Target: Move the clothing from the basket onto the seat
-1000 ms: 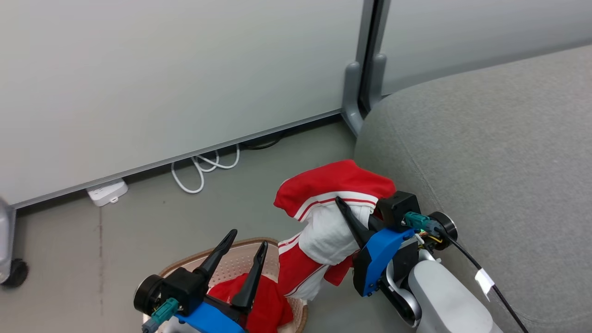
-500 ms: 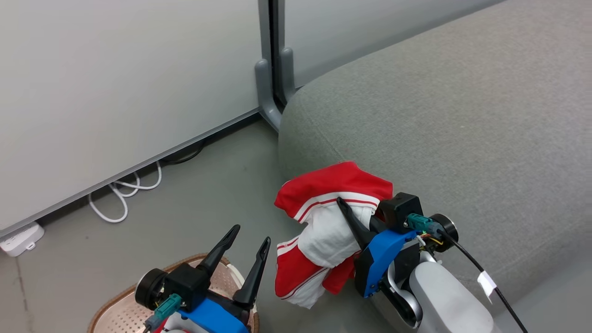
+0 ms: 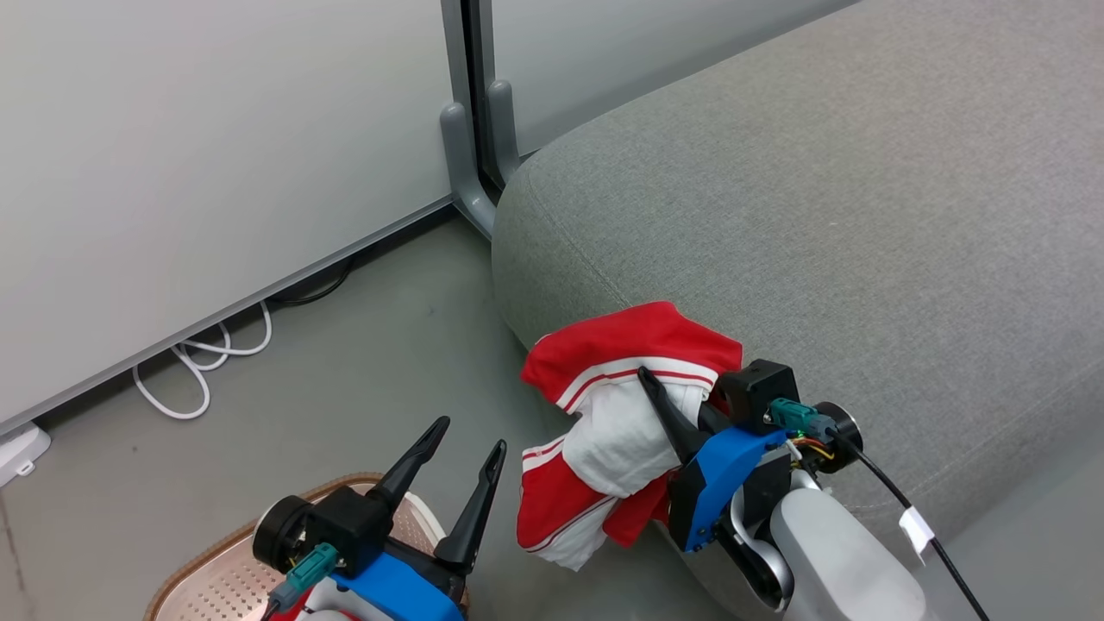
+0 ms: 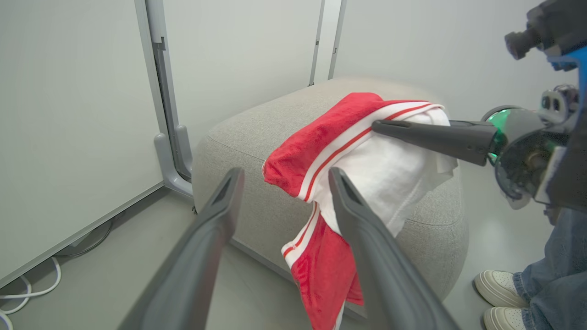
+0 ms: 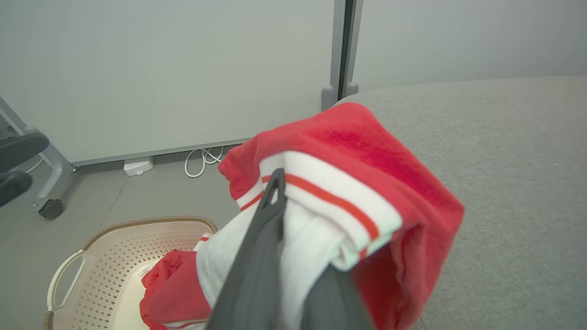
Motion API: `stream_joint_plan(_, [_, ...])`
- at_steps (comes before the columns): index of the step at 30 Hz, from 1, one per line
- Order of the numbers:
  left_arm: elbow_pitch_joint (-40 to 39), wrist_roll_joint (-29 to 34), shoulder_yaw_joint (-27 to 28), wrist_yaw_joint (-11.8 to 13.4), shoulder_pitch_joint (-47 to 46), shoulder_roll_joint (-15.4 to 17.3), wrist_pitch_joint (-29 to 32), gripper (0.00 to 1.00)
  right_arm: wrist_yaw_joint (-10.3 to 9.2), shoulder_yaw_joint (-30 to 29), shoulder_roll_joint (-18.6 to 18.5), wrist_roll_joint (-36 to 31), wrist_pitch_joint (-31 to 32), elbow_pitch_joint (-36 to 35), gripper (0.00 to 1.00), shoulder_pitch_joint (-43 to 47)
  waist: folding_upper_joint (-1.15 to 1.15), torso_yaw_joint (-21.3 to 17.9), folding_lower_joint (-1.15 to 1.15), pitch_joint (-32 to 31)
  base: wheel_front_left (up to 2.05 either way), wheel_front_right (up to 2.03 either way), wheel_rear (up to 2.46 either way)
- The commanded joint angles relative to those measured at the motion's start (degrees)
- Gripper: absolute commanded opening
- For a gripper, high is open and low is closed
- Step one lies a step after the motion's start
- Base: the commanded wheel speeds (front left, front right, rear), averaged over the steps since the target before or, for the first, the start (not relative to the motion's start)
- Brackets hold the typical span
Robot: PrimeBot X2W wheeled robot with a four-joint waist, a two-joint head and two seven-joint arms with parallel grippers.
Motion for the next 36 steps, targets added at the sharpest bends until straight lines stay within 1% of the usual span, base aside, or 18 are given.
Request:
stream_joint_plan(1, [0.1, 0.1, 0.3, -0.2, -0.4, 0.5, -0.2, 1.00, -0.04, -0.4, -0.1, 0.4, -0.3, -0.1, 0.00, -0.1, 0.00, 0.4, 0.00, 0.3, 0.00, 0.00, 0.00])
stream_joint_plan(3, [-0.1, 0.1, 0.5, -0.2, -0.4, 0.5, -0.2, 1.00, -0.04, -0.6, -0.1, 0.3, 0.2, 0.1, 0.00, -0.7, 0.00, 0.5, 0.00, 0.5, 0.00, 0.00, 0.00])
stream_joint_plan(6, [-0.6, 0.3, 0.5, -0.2, -0.6, 0.9, -0.2, 1.00, -0.04, -2.0, -0.1, 0.4, 1.1, 0.7, 0.00, -3.9, 0.00, 0.8, 0.00, 1.6, 0.00, 0.00, 0.00])
stream_joint_plan(7, [-0.8, 0.5, 0.1, -0.2, -1.2, 1.3, -0.2, 1.00, -0.04, -3.9, -0.3, -0.9, 2.0, 1.5, 0.00, -6.8, 0.00, 1.3, 0.00, 2.8, 0.00, 0.00, 0.00])
stream_joint_plan(11, [-1.6, 0.9, -1.6, -0.2, -3.5, 2.3, -0.2, 1.00, -0.04, -7.6, -2.9, -2.1, 3.8, 2.2, 0.00, -14.7, 0.00, 3.1, 0.00, 6.8, 0.00, 0.00, 0.00])
stream_joint_plan(13, [-2.2, 1.0, -2.7, -0.2, -5.2, 3.0, -0.2, 1.00, -0.04, -9.7, -5.0, -1.8, 4.3, 2.5, 0.00, -19.1, 0.00, 4.3, 0.00, 9.4, 0.00, 0.00, 0.00])
stream_joint_plan(14, [-3.1, 1.2, -3.9, -0.2, -7.3, 3.8, -0.2, 1.00, -0.04, -12.3, -7.6, -0.4, 4.6, 2.8, 0.00, -23.5, 0.00, 5.9, 0.00, 12.3, 0.00, 0.00, 0.00])
stream_joint_plan(18, [-5.0, 1.5, -6.0, -0.2, -11.1, 5.1, -0.2, 1.00, -0.04, -17.3, -14.2, -0.6, 5.4, 2.8, 0.00, -30.6, 0.00, 8.8, 0.00, 17.7, 0.00, 0.00, 0.00])
stream_joint_plan(21, [-6.9, 1.8, -7.0, -0.2, -13.6, 6.7, 0.2, 1.00, -0.04, -21.5, -18.8, -1.2, 5.2, 3.3, 0.00, -34.0, 0.00, 10.4, 0.00, 21.8, 0.00, 0.00, 0.00])
stream_joint_plan(25, [-9.3, 2.2, -8.5, -0.2, -16.3, 8.3, 0.8, 1.00, -0.04, -28.0, -22.6, -1.7, 3.2, 5.5, 0.00, -34.5, 0.00, 12.3, 0.00, 26.1, 0.00, 0.00, 0.00])
stream_joint_plan(30, [-10.6, 2.4, -9.8, -0.2, -18.4, 8.9, 1.2, 1.00, -0.04, -35.7, -23.8, -3.4, -1.0, 10.7, 0.00, -30.6, 0.00, 13.8, 0.00, 28.5, 0.00, 0.00, 0.00])
stream_joint_plan(33, [-10.9, 2.4, -10.5, -0.2, -19.0, 8.9, 1.2, 1.00, -0.04, -39.3, -22.2, -3.9, -3.5, 13.4, 0.00, -29.0, 0.00, 14.2, 0.00, 29.0, 0.00, 0.00, 0.00])
stream_joint_plan(36, [-11.0, 2.2, -10.6, -0.2, -19.2, 8.9, 1.0, 1.00, -0.04, -40.4, -21.5, -5.5, -5.1, 16.6, 0.00, -27.7, 0.00, 14.3, 0.00, 29.1, 0.00, 0.00, 0.00])
